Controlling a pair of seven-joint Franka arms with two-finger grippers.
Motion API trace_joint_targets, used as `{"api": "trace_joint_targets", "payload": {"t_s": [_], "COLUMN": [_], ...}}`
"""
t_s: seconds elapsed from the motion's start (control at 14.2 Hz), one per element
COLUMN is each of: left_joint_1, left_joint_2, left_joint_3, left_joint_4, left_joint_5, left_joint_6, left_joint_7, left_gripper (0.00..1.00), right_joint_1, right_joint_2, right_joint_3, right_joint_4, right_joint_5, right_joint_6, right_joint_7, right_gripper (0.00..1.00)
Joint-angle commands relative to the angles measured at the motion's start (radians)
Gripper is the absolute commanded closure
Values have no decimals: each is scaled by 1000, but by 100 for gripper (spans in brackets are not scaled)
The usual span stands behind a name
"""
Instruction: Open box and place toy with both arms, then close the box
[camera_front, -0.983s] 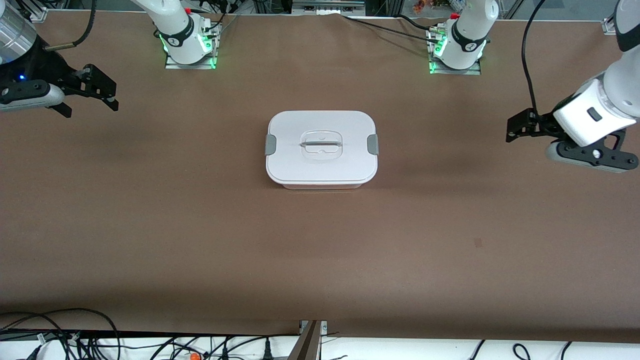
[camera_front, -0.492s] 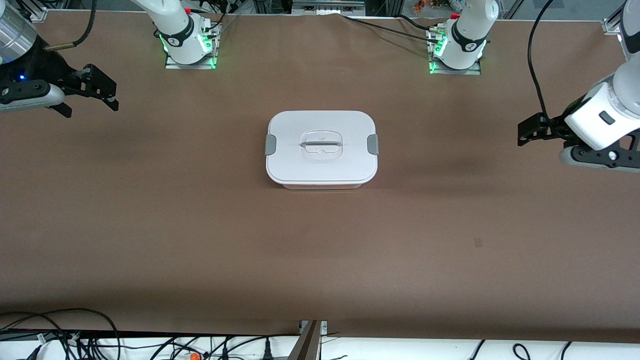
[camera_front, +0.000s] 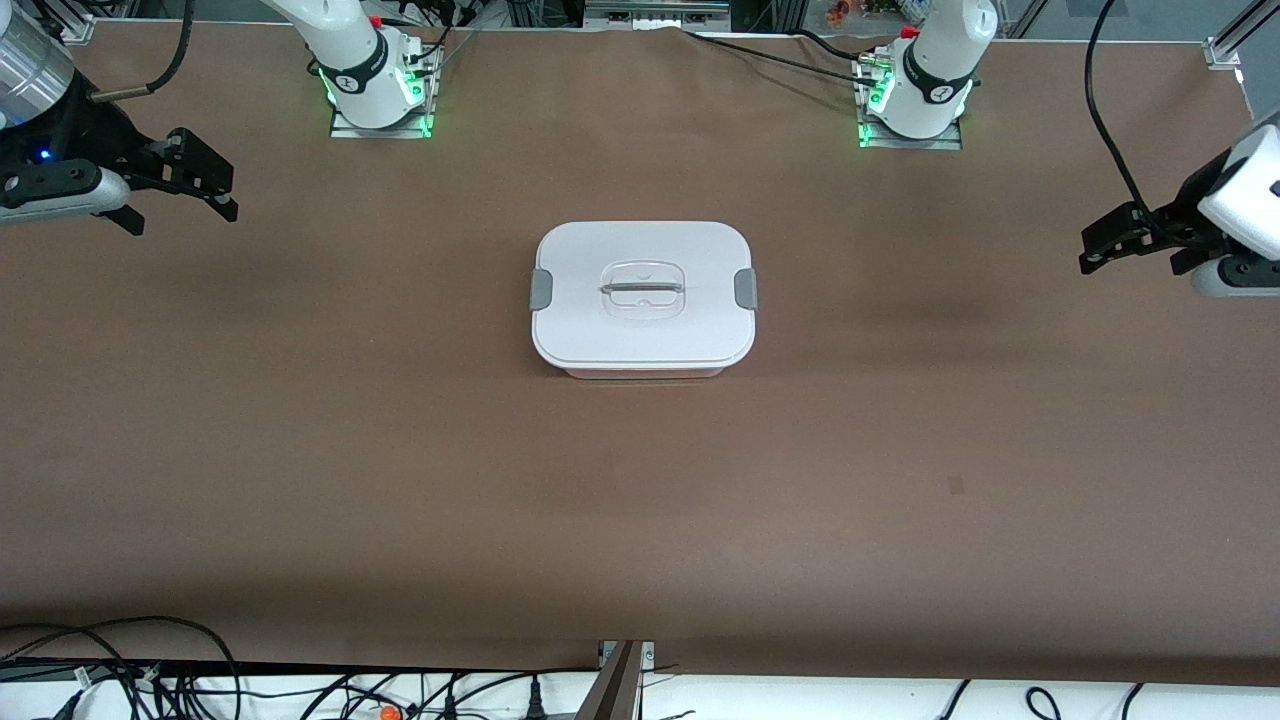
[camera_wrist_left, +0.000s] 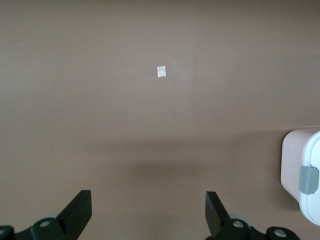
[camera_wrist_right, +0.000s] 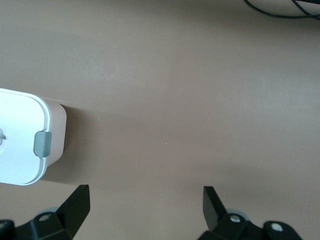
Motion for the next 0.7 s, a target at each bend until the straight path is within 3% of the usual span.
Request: {"api": "trace_joint_targets", "payload": {"t_s": [0.0, 0.63], "left_joint_1": [-24, -32], "left_joint_2": [-80, -42], "left_joint_3": [26, 12], "left_joint_4": [-119, -71], "left_joint_5": [-9, -13], "left_joint_6": [68, 31], "left_joint_7": [8, 3], "left_gripper": [0, 0], "right_joint_1": [-2, 0], "right_joint_2": [5, 5], "right_joint_3": [6, 6], "right_joint_4": [18, 18], "right_joint_5": [-7, -7], "right_joint_6": [-20, -20], "right_joint_7": [14, 9], "right_gripper": [0, 0]}}
